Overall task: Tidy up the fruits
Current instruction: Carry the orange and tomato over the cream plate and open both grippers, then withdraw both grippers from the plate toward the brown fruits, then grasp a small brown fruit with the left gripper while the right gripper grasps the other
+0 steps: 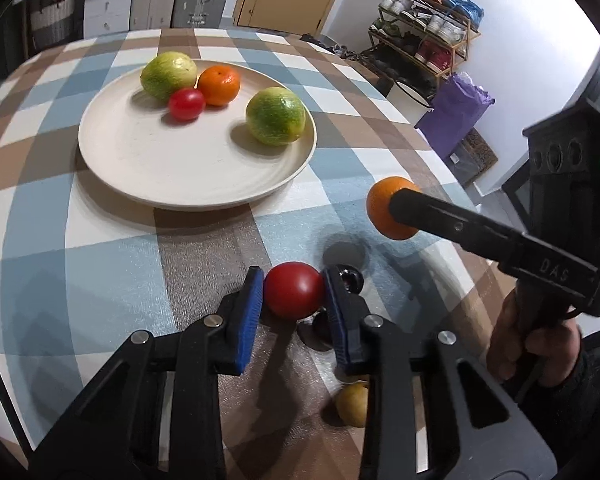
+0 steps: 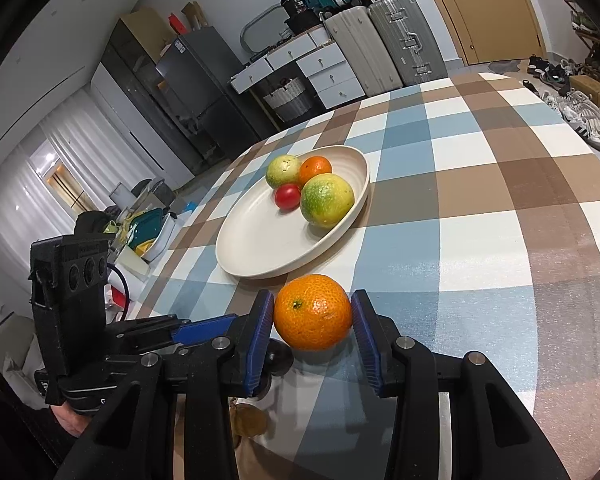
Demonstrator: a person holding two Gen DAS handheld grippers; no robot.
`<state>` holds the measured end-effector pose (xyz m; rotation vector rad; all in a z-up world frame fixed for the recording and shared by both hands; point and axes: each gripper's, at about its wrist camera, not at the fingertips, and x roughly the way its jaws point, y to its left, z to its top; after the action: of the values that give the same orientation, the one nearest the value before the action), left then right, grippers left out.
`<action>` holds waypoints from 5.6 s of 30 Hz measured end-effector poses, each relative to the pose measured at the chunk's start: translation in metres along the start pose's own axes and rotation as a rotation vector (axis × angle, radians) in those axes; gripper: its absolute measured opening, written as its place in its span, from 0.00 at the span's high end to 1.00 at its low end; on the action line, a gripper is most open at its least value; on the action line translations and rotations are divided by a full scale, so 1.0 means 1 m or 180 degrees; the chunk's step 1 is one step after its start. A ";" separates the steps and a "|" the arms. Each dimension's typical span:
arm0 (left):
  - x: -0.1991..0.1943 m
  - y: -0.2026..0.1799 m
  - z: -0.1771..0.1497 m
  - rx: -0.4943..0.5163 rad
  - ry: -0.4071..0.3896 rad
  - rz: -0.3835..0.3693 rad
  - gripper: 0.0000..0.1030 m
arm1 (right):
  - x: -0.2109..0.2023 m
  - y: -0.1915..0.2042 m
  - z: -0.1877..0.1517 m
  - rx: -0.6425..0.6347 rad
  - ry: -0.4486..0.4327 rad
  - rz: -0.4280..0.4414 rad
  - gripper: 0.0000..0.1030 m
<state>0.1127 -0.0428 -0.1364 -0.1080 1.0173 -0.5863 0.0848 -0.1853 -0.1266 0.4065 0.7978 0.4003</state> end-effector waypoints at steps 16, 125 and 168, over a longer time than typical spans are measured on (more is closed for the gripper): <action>-0.043 0.000 0.012 0.0084 -0.0317 0.0151 0.73 | -0.012 0.017 0.014 -0.0139 -0.0119 0.0027 0.60; -0.096 0.010 0.030 -0.0111 -0.0655 0.0743 0.01 | -0.051 0.071 0.044 -0.0589 -0.0513 0.0039 0.03; -0.032 -0.044 -0.071 0.0246 0.0073 0.0411 0.17 | -0.094 0.041 -0.054 -0.0290 -0.0394 -0.0395 0.01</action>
<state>0.0234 -0.0509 -0.1345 0.0324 1.0146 -0.5093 -0.0229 -0.1855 -0.0839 0.2922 0.6778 0.2917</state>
